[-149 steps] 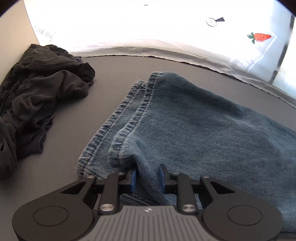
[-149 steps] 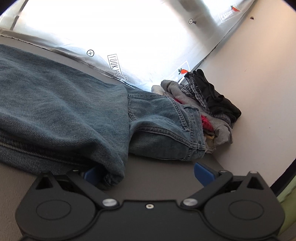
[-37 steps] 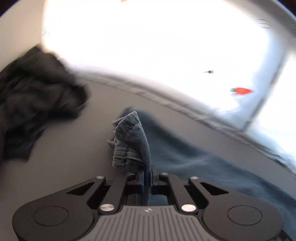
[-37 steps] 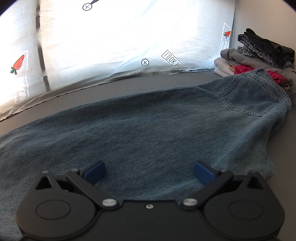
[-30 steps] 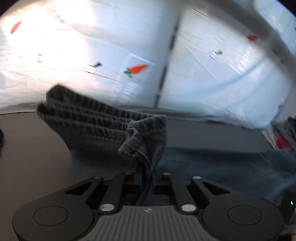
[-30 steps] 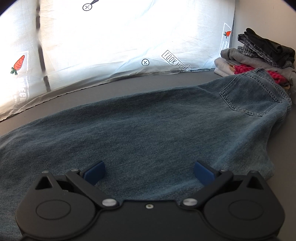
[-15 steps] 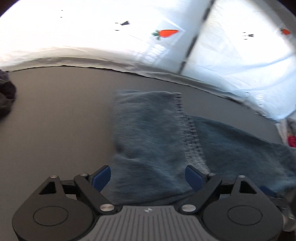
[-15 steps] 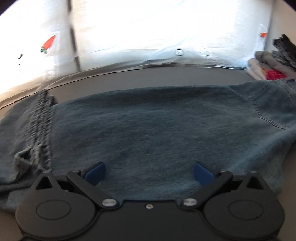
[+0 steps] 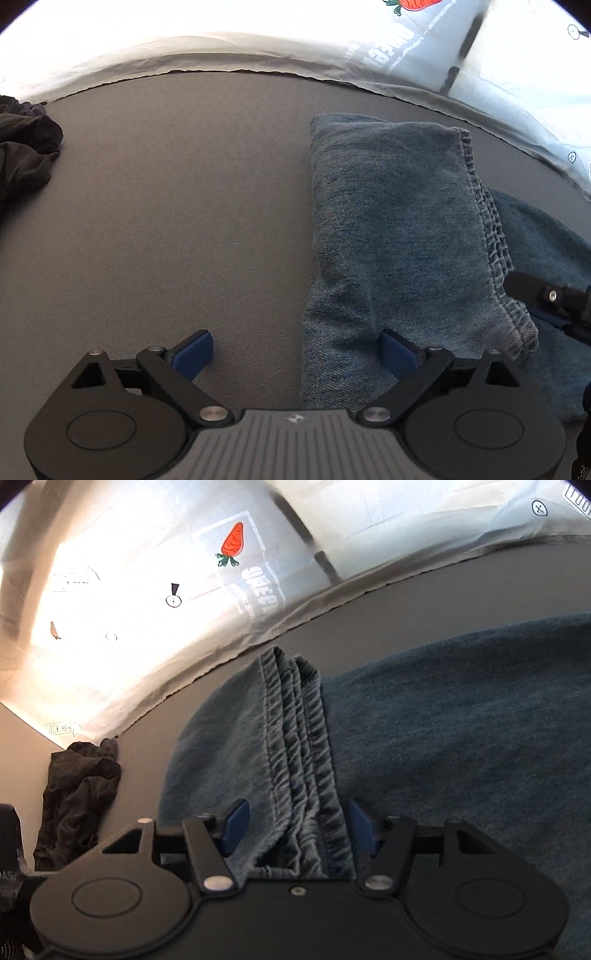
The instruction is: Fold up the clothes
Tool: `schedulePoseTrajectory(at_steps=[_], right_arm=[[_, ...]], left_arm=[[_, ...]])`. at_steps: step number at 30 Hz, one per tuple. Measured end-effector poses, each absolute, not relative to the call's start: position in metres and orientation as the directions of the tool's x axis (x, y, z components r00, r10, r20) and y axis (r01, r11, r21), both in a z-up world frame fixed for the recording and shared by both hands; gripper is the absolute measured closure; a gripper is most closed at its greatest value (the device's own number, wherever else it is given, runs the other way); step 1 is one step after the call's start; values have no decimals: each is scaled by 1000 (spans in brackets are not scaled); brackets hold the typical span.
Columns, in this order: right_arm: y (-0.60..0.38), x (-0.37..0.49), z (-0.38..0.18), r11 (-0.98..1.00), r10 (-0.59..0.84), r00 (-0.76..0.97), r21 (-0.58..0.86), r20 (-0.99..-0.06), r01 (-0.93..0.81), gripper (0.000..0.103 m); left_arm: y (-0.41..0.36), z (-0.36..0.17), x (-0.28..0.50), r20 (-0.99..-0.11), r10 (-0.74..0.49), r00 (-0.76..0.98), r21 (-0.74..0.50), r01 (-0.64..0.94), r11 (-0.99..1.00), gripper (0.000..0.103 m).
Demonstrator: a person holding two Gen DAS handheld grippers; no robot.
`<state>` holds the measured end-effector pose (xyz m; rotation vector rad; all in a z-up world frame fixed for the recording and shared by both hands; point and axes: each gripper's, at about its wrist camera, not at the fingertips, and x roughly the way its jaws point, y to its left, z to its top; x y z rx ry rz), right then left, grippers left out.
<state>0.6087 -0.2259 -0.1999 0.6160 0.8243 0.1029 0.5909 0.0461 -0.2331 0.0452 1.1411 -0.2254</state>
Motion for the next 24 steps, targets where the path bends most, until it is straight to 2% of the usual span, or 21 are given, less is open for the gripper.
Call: schedulePoseTrajectory(at_steps=[3, 4, 5, 6, 7, 9, 13, 15, 18, 20, 21, 24], right_arm=[[-227, 616, -203, 811, 334, 681, 567, -651, 144, 39], [-229, 619, -204, 799, 349, 674, 582, -651, 149, 44], [-231, 622, -206, 787, 364, 667, 598, -651, 154, 51], [-233, 625, -208, 774, 378, 659, 613, -650, 160, 78], [-236, 625, -211, 749, 398, 657, 640, -641, 171, 86], [-241, 625, -218, 694, 435, 653, 693, -620, 194, 86], [-240, 622, -221, 681, 435, 656, 702, -616, 207, 83], [-237, 622, -220, 683, 436, 665, 704, -606, 194, 72], [-221, 626, -213, 769, 396, 661, 624, -637, 141, 71], [-210, 630, -208, 824, 364, 649, 556, -668, 111, 76], [-208, 631, -207, 839, 352, 643, 533, -680, 105, 84], [-209, 630, -205, 854, 336, 647, 511, -684, 97, 89]], left_arm=[[41, -235, 591, -907, -138, 398, -64, 196, 979, 0], [40, -235, 592, -908, -134, 398, -60, 192, 980, 0], [39, -236, 592, -908, -130, 397, -58, 188, 980, 0], [39, -236, 592, -909, -130, 396, -59, 186, 981, 0], [39, -236, 592, -909, -130, 396, -59, 186, 981, 0], [40, -236, 591, -907, -134, 399, -60, 191, 980, 0], [41, -236, 589, -905, -135, 403, -60, 194, 979, 0], [41, -236, 588, -906, -135, 401, -60, 194, 979, 0], [41, -237, 587, -904, -134, 405, -59, 194, 979, 0], [39, -239, 587, -902, -134, 410, -58, 193, 980, 0], [39, -239, 587, -901, -134, 412, -57, 192, 980, 0], [38, -239, 588, -903, -133, 410, -60, 186, 981, 0]])
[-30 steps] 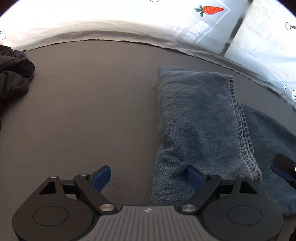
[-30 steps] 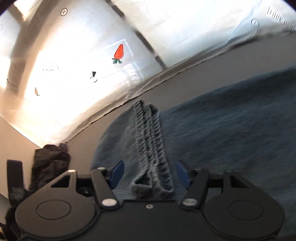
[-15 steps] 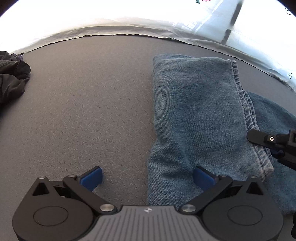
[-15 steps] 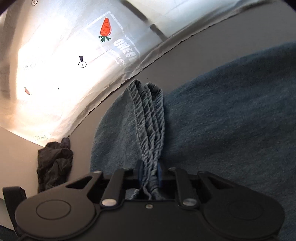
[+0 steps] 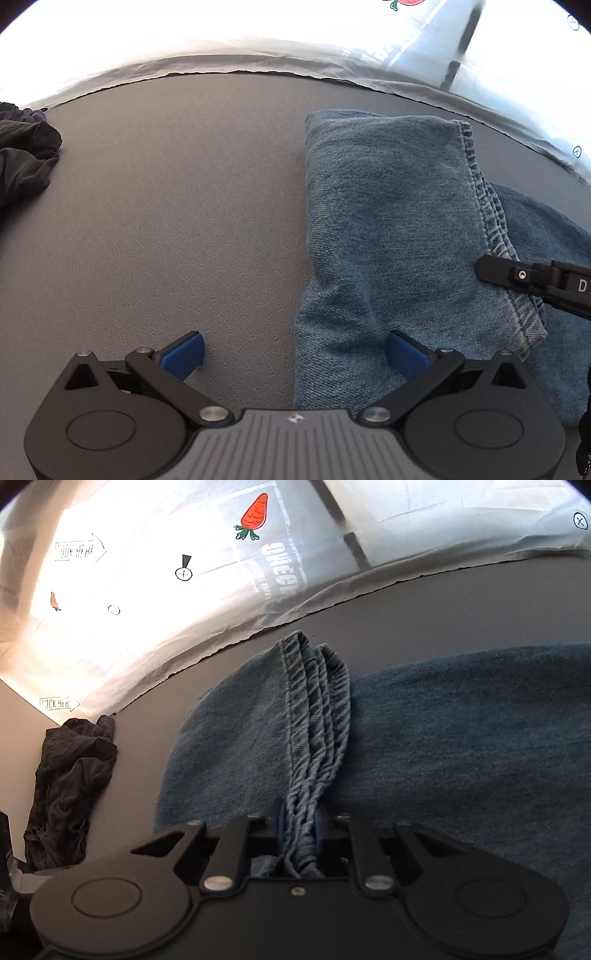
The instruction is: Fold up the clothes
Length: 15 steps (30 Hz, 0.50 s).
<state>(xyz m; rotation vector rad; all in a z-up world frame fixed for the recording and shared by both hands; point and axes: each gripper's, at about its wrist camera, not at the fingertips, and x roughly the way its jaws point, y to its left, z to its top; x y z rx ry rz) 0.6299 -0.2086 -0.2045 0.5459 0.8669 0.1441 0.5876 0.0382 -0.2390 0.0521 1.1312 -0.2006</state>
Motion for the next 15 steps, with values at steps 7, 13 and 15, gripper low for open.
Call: schedulePoseTrajectory(at_steps=[7, 13, 15], right_arm=[[-210, 601, -174, 905, 259, 725, 422, -638, 48, 91], [-233, 566, -154, 951, 140, 763, 299, -631, 73, 91], [-246, 554, -150, 958, 100, 770, 271, -630, 98, 91]], left_arm=[[38, -225, 575, -886, -154, 437, -85, 174, 981, 3], [17, -218, 558, -878, -156, 453, -58, 223, 973, 3], [8, -217, 550, -877, -147, 458, -39, 236, 971, 3]])
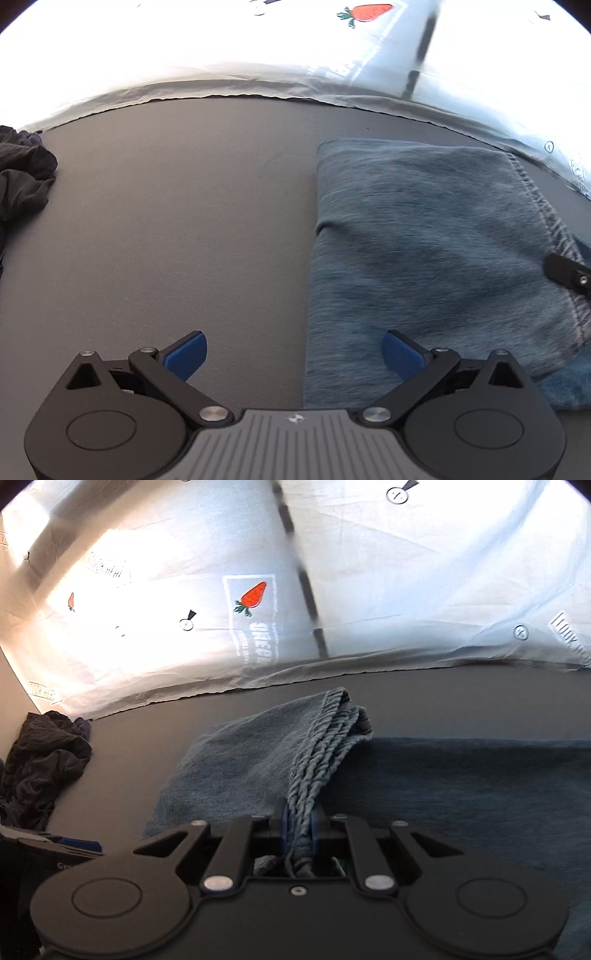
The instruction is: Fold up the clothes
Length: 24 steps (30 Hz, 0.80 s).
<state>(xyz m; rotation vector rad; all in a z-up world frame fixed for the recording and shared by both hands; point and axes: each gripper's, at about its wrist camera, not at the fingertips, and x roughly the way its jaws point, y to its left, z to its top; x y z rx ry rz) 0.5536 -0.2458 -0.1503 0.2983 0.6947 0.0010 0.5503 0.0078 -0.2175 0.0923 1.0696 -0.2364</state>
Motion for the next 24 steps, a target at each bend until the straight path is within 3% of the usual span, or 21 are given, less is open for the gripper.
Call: schedulePoseTrajectory(at_steps=[16, 20, 24], right_arm=[[-325, 497, -156, 940, -43, 759, 231, -649, 251, 91], [-340, 497, -176, 917, -54, 696, 239, -716, 318, 89], [-348, 496, -198, 902, -56, 615, 224, -787, 368, 73]], left_arm=[[-44, -226, 507, -890, -121, 439, 25, 312, 950, 2], [-52, -240, 504, -910, -79, 406, 56, 310, 949, 1], [-56, -242, 502, -919, -34, 392, 86, 285, 955, 1]])
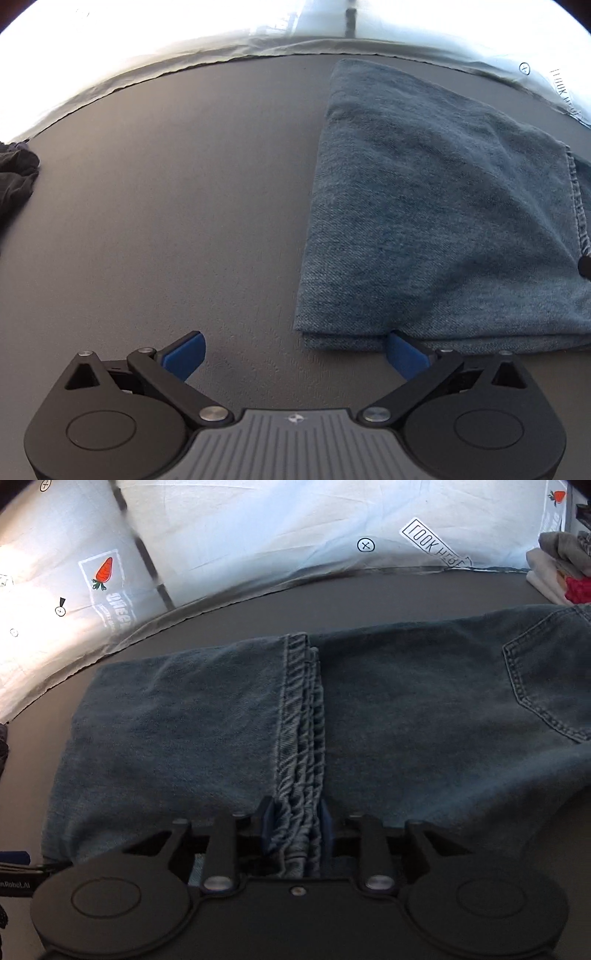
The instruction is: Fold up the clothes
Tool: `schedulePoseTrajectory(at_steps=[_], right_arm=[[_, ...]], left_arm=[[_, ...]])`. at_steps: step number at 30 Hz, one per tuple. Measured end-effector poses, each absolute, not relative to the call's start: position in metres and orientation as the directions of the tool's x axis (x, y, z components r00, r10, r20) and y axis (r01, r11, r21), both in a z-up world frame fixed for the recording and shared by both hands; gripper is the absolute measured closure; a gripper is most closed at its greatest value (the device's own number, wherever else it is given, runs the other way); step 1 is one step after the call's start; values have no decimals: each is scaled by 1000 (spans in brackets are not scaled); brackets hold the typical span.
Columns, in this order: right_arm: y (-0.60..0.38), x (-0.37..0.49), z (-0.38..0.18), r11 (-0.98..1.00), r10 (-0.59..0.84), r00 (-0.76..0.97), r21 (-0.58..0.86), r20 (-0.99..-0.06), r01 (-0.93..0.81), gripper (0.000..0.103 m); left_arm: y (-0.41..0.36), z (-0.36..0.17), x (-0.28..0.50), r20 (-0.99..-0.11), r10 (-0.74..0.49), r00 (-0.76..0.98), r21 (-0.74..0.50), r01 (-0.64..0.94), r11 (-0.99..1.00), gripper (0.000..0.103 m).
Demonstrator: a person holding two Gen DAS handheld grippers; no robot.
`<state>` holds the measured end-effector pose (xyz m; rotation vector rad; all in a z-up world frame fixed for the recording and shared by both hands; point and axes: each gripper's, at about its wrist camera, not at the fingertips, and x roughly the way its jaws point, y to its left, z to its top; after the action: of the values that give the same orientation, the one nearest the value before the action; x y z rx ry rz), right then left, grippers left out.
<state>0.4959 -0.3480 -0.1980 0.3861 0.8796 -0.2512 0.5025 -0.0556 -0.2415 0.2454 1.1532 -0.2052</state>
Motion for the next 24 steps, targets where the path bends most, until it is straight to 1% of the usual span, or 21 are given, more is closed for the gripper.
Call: schedulePoseTrajectory(at_steps=[1, 2, 3, 5, 7, 8, 10, 16, 19, 22, 23, 24], right_arm=[[-351, 495, -196, 898, -53, 605, 227, -794, 377, 62], [-355, 493, -193, 892, -59, 596, 226, -801, 392, 54], [-360, 489, -189, 882, -78, 593, 222, -802, 416, 41], [-371, 478, -177, 862, -117, 603, 221, -789, 457, 38], [-385, 467, -168, 845, -168, 595, 197, -786, 498, 26], [-392, 461, -163, 837, -196, 585, 177, -787, 518, 24], [-408, 449, -155, 819, -252, 562, 136, -788, 558, 18], [-466, 409, -161, 708, -369, 467, 82, -804, 701, 18], [-496, 389, -174, 647, -376, 457, 125, -806, 752, 18], [-524, 372, -184, 592, -394, 472, 175, -789, 787, 17], [-532, 368, -186, 577, -397, 486, 200, -779, 792, 16], [-539, 365, -189, 564, -398, 501, 226, -768, 795, 10]], left_arm=[[-57, -240, 502, -919, -21, 393, 99, 284, 954, 1], [-59, -236, 500, -914, -7, 405, 119, 284, 951, 1], [-61, -232, 499, -908, 4, 419, 137, 287, 948, 1], [-66, -222, 497, -894, 25, 448, 170, 288, 942, 1], [-72, -210, 496, -881, 35, 473, 187, 280, 942, 1], [-76, -204, 497, -876, 30, 481, 185, 279, 942, 1], [-86, -193, 498, -868, 18, 496, 180, 281, 943, 1], [-131, -189, 505, -866, -16, 499, 186, 352, 917, 1], [-155, -199, 503, -876, -16, 482, 199, 391, 899, 1], [-176, -210, 502, -891, -19, 453, 201, 431, 880, 1], [-182, -215, 503, -897, -15, 442, 204, 445, 872, 1], [-189, -221, 503, -903, -7, 430, 210, 456, 865, 1]])
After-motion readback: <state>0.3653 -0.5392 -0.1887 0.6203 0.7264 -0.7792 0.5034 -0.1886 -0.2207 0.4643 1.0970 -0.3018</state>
